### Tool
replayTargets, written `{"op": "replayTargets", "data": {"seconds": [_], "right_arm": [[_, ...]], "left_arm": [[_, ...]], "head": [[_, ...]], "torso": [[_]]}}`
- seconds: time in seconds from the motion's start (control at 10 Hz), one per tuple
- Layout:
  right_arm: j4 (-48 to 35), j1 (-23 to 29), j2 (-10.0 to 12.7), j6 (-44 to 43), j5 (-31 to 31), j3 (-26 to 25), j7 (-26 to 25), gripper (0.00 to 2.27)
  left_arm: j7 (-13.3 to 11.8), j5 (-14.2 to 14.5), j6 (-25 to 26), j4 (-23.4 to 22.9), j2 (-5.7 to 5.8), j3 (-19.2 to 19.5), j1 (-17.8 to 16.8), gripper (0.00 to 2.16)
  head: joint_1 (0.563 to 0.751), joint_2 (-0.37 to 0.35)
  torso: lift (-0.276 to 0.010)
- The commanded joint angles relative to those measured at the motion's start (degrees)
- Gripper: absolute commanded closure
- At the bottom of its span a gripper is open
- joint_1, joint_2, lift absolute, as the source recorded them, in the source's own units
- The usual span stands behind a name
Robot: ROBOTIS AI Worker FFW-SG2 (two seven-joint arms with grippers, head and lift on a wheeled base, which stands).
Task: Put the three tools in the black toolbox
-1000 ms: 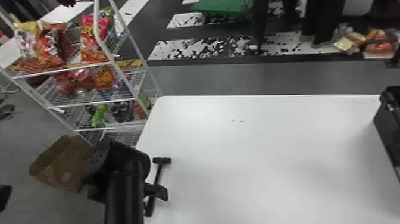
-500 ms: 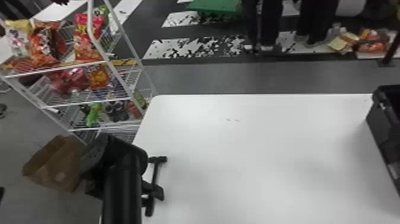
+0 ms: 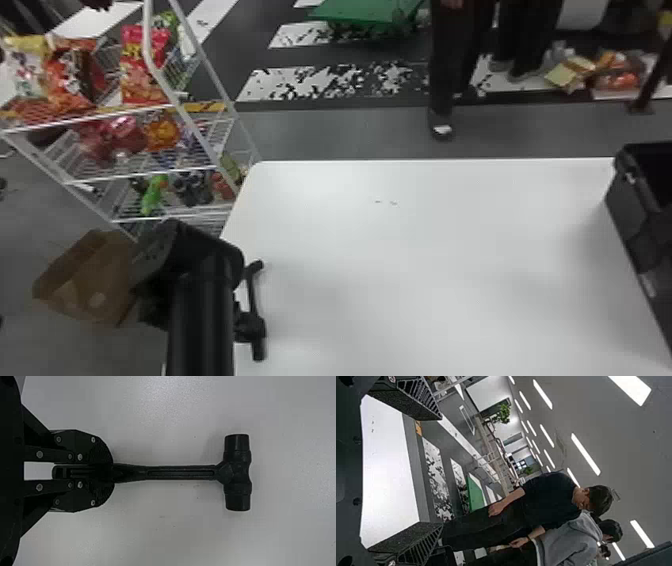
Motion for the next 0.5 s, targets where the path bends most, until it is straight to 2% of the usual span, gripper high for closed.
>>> {"op": "replayTargets", "data": {"seconds": [0.0, 0.2, 0.4], "right_arm": [[0.0, 0.1, 0.0, -0.1, 0.0, 0.0, 0.0, 0.05], [0.0, 0.0, 0.0, -0.1, 0.3, 0.2, 0.0, 0.05], [-0.2, 0.0, 0.0, -0.1, 0.3, 0.2, -0.1, 0.05]], "left_arm": [[0.8, 0.1, 0.1, -0.9, -0.34, 1.1, 0.2, 1.72], [1.7, 1.3, 0.1, -4.2, -0.87, 1.3, 0.4, 1.72], [1.5, 1.4, 0.1, -7.6, -2.01, 0.5, 0.1, 1.72]], "head": [[0.695, 0.287], [0.695, 0.289], [0.695, 0.297]], "torso": [[-0.055], [-0.055], [-0.055]]}}
